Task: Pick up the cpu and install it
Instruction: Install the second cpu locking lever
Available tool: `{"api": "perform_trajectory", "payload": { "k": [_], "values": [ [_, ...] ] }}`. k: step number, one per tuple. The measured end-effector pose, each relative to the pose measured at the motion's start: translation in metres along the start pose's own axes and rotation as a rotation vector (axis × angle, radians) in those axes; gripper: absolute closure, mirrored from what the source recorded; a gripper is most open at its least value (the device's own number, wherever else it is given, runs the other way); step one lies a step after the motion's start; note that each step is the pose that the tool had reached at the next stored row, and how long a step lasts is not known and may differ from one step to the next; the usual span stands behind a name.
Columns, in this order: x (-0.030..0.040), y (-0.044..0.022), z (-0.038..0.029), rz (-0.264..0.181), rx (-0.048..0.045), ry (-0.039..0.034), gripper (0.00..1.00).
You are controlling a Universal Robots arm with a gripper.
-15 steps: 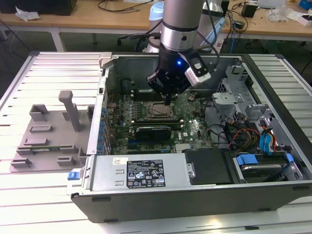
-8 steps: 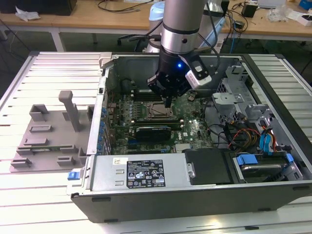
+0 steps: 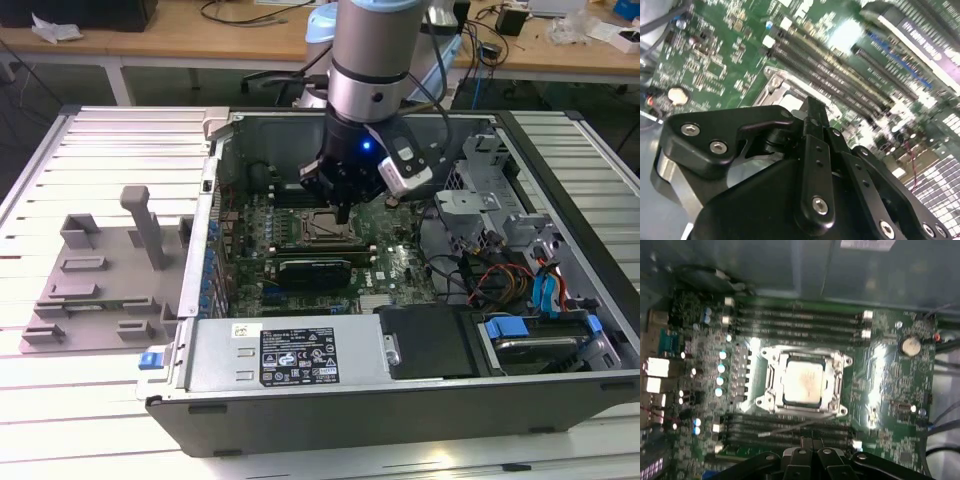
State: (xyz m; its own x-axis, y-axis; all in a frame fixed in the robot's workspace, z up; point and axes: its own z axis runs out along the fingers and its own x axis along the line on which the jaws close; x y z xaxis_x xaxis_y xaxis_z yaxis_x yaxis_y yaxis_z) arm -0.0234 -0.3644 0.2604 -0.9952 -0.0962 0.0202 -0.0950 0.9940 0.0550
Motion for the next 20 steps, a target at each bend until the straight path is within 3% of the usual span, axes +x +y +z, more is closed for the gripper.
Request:
{"api": "perform_trajectory", "payload": {
  "k": [2,3,9,20],
  "values": [
    [0.0025,-0.0055,0.0008,-0.001,-0.0202,-0.0020,0.89],
    [0.0043,-0.0089,0.0019,0.000,-0.0255,-0.0025,0.89],
    [0.0123,-0.0110,0.0159,-0.001,-0.0261,-0.0025,0.89],
    [0.0345,-0.0107,0.0423,-0.001,-0.0268,-0.0025,0.89]
  ]
}}
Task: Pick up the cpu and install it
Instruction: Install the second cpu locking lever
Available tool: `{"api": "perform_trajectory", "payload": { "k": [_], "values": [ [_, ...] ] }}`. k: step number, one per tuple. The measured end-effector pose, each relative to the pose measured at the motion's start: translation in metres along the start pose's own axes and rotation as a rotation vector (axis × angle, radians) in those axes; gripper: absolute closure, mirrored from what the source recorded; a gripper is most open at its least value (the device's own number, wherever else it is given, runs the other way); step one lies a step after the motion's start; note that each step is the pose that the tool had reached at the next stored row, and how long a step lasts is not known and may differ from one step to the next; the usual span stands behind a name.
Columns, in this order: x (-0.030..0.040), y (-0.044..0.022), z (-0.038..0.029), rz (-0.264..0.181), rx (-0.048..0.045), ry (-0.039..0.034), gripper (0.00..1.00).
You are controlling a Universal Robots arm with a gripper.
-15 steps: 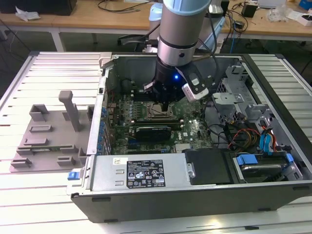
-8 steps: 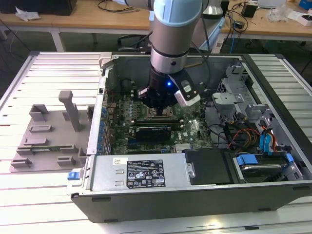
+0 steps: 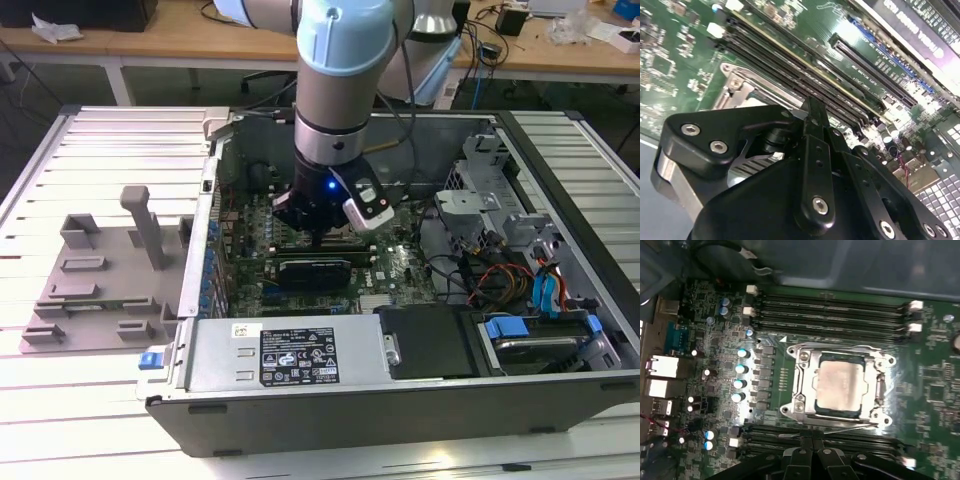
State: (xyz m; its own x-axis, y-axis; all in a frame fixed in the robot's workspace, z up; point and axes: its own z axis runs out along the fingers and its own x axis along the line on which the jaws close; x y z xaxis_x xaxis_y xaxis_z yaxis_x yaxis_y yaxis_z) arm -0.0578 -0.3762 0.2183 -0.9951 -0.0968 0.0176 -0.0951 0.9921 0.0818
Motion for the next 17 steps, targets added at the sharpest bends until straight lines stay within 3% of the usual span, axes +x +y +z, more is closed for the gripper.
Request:
{"api": "perform_trajectory", "payload": {
  "k": [6,17],
  "values": [
    [0.0143,0.0011,0.0062,-0.001,-0.0102,-0.0009,0.89],
    [0.0151,0.0098,0.0145,-0.037,-0.0144,0.0019,0.89]
  ]
}}
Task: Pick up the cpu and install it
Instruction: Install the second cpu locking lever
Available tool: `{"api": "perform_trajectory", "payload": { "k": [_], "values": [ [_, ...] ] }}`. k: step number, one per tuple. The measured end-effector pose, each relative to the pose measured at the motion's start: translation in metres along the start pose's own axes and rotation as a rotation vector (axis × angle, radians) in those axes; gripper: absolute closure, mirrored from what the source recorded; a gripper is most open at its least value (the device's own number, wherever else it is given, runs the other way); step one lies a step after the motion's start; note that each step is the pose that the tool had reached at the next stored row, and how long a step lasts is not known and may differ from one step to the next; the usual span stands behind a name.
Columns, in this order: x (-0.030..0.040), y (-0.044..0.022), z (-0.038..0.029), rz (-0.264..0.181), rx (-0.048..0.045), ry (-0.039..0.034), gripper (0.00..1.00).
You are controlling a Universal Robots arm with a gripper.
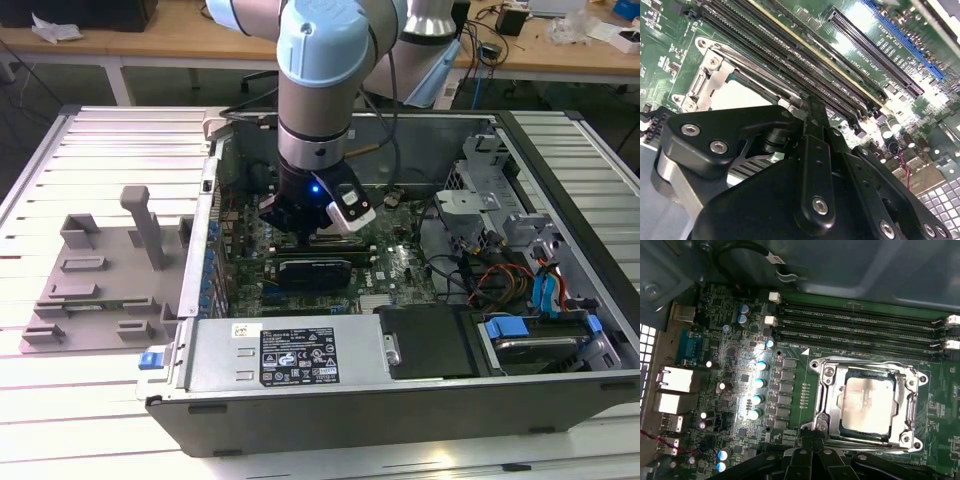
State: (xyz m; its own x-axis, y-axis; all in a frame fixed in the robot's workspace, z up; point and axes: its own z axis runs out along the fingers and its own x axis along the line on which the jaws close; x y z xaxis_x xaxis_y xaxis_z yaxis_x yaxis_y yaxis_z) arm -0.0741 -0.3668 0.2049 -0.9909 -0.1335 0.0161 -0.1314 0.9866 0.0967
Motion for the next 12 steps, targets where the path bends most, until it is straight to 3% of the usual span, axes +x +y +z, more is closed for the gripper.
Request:
{"api": "perform_trajectory", "payload": {
  "k": [4,9,12],
  "values": [
    [-0.0001,0.0038,0.0012,-0.028,-0.0037,0.0017,0.89],
    [0.0011,0.0041,0.0000,-0.035,-0.0029,-0.0002,0.89],
    [0.0013,0.0055,-0.0139,-0.037,-0.0024,-0.0039,0.89]
  ]
}}
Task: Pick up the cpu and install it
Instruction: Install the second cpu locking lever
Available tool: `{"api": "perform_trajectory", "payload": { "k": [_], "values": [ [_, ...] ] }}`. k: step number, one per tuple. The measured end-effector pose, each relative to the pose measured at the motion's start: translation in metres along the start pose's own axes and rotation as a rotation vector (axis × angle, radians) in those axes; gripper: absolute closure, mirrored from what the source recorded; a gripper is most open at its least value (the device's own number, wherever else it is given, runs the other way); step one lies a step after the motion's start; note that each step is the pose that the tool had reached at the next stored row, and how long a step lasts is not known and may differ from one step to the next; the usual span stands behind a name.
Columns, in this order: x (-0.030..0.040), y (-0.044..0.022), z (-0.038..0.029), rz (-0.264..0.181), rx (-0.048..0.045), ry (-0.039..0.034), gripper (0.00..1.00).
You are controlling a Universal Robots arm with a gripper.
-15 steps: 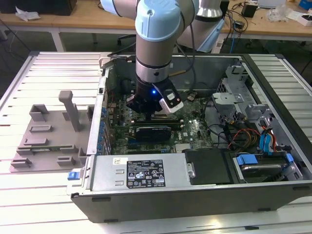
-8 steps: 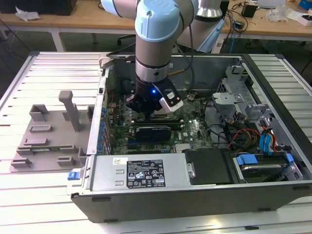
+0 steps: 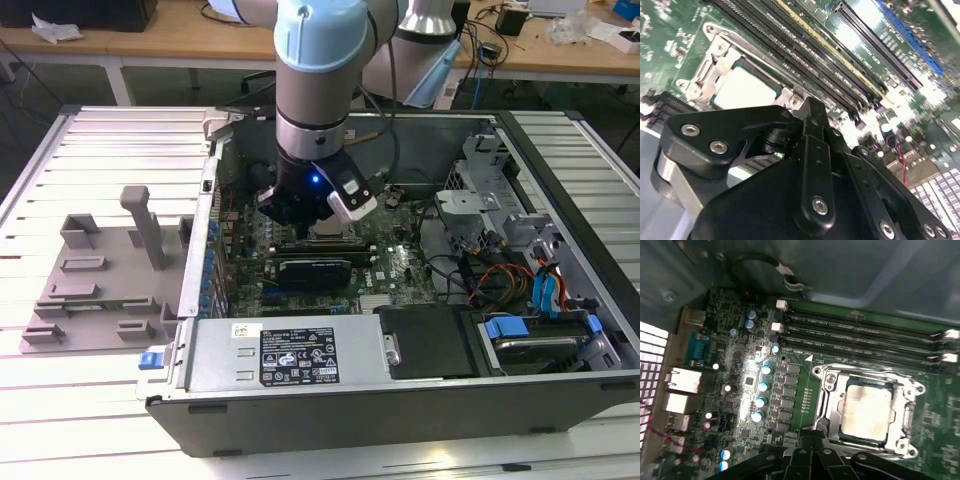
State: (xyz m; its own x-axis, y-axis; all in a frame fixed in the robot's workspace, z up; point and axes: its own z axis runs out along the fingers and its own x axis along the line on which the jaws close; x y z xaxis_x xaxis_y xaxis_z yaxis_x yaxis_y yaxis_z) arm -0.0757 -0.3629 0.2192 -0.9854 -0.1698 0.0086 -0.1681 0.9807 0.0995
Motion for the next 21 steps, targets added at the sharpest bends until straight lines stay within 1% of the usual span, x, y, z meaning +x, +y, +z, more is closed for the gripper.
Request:
{"api": "perform_trajectory", "payload": {
  "k": [1,2,3,4,5,6,7,8,11,12,13,15,17,20,21],
  "values": [
    [0.0001,0.0003,-0.0025,0.000,0.0000,-0.0001,0.89],
    [0.0002,-0.0003,-0.0032,0.000,-0.0009,-0.0003,0.89],
    [-0.0003,-0.0028,-0.0038,0.000,-0.0047,-0.0007,0.89],
    [-0.0012,-0.0054,-0.0042,0.000,-0.0121,-0.0013,0.89],
    [-0.0019,-0.0068,-0.0045,0.000,-0.0164,-0.0018,0.89],
    [-0.0026,-0.0086,-0.0053,0.000,-0.0232,-0.0029,0.89],
    [-0.0026,-0.0099,-0.0062,-0.001,-0.0280,-0.0037,0.89],
    [-0.0022,-0.0121,-0.0072,-0.001,-0.0305,-0.0041,0.89],
    [-0.0015,-0.0157,-0.0082,-0.001,-0.0305,-0.0041,0.89],
    [-0.0013,-0.0159,-0.0082,-0.001,-0.0320,-0.0045,0.89],
    [0.0006,-0.0157,-0.0081,-0.001,-0.0353,-0.0050,0.89],
    [0.0034,-0.0155,-0.0076,-0.001,-0.0394,-0.0056,0.89],
    [0.0041,-0.0160,-0.0065,-0.002,-0.0416,-0.0060,0.89],
    [0.0045,-0.0182,0.0013,-0.002,-0.0451,-0.0051,0.89],
    [0.0044,-0.0184,0.0030,-0.002,-0.0473,-0.0055,0.89]
  ]
}}
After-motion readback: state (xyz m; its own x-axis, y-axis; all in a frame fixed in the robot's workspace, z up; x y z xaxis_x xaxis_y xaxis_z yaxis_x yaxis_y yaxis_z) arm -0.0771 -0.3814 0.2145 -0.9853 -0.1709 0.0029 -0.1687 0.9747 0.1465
